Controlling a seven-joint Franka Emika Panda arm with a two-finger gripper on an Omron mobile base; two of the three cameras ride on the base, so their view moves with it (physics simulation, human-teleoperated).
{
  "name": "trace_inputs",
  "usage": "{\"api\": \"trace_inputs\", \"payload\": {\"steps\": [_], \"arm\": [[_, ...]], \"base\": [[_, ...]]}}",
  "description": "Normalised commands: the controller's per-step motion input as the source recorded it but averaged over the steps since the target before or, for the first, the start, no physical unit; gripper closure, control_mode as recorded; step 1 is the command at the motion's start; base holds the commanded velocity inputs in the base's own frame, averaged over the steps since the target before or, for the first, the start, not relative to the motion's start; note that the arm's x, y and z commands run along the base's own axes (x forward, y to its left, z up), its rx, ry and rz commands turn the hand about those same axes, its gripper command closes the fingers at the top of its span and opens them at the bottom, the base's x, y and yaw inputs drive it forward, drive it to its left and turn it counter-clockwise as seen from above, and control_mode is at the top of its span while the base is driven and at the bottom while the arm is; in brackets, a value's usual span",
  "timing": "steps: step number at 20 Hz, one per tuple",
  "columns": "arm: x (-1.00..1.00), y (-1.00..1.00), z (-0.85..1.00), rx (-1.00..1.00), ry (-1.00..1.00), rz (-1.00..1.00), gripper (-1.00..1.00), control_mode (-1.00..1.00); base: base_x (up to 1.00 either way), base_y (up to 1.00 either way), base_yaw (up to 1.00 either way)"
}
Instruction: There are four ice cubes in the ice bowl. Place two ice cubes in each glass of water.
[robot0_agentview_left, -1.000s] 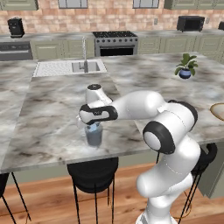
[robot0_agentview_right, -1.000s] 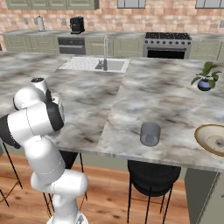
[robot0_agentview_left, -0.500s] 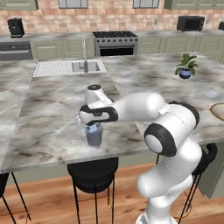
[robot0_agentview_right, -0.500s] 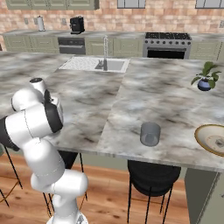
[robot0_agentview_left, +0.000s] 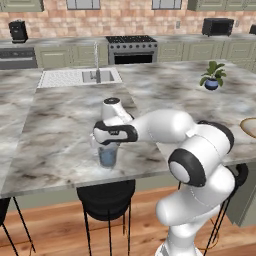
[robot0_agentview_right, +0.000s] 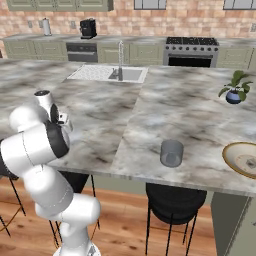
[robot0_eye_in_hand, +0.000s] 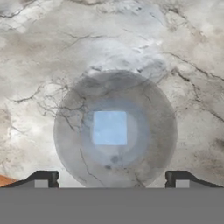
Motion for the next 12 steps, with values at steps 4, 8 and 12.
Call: {"api": "trace_inputs", "payload": {"steps": [4,8,12], "arm": [[-0.01,-0.31,0.27,0.06,0.00,-0.01,-1.00,-1.00],[-0.28,-0.38,0.65,0.05,0.00,-0.01,-1.00,-1.00],[-0.41,-0.54,0.35,0.02,0.00,-0.05,-1.00,-1.00]], "base": [[0.00,0.00,0.00],[0.00,0.00,0.00],[0.00,0.00,0.00]]}}
